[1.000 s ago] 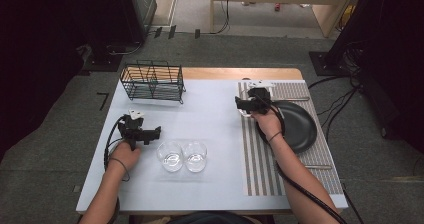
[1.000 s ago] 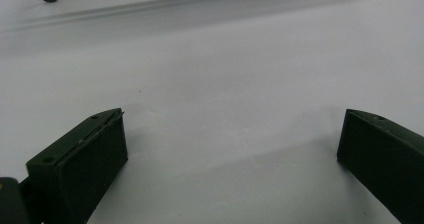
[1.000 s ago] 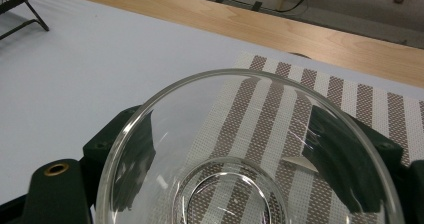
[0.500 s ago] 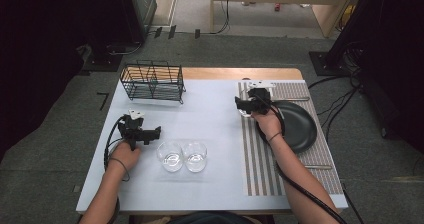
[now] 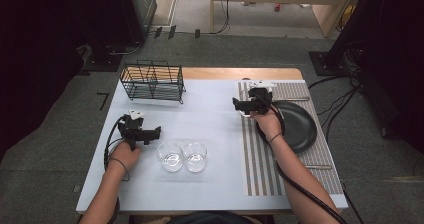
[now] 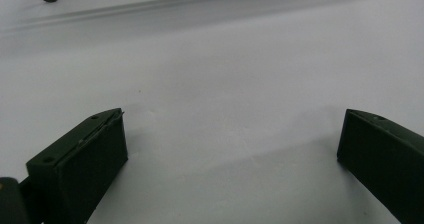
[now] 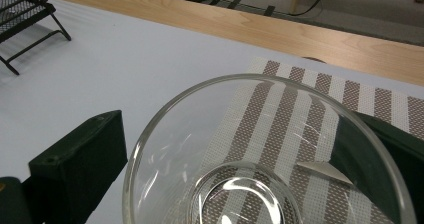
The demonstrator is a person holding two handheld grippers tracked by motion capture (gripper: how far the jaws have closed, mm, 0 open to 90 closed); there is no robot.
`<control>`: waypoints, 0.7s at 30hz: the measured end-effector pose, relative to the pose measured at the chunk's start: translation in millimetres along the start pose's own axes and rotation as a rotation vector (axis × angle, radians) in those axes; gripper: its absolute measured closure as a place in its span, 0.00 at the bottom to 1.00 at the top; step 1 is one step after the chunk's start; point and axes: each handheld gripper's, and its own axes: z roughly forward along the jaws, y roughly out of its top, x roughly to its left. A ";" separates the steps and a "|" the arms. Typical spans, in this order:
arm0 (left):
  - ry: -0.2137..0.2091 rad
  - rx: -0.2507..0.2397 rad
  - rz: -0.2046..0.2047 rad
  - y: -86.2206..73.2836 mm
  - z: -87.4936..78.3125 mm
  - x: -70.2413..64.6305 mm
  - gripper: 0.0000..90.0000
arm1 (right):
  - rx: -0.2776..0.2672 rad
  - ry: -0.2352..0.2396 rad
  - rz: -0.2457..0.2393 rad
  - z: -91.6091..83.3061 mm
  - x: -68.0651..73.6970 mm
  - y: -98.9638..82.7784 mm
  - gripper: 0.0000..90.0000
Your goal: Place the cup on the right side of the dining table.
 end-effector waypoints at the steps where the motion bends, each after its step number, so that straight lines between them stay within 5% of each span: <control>1: 0.000 0.000 0.000 0.0 0.0 0.0 0.00 | -0.001 0.000 0.002 -0.3 -0.2 0.1 0.00; 21: 0.000 0.001 0.000 0.0 0.0 0.1 0.00 | -0.026 -0.001 -0.004 -10.1 1.1 7.0 0.01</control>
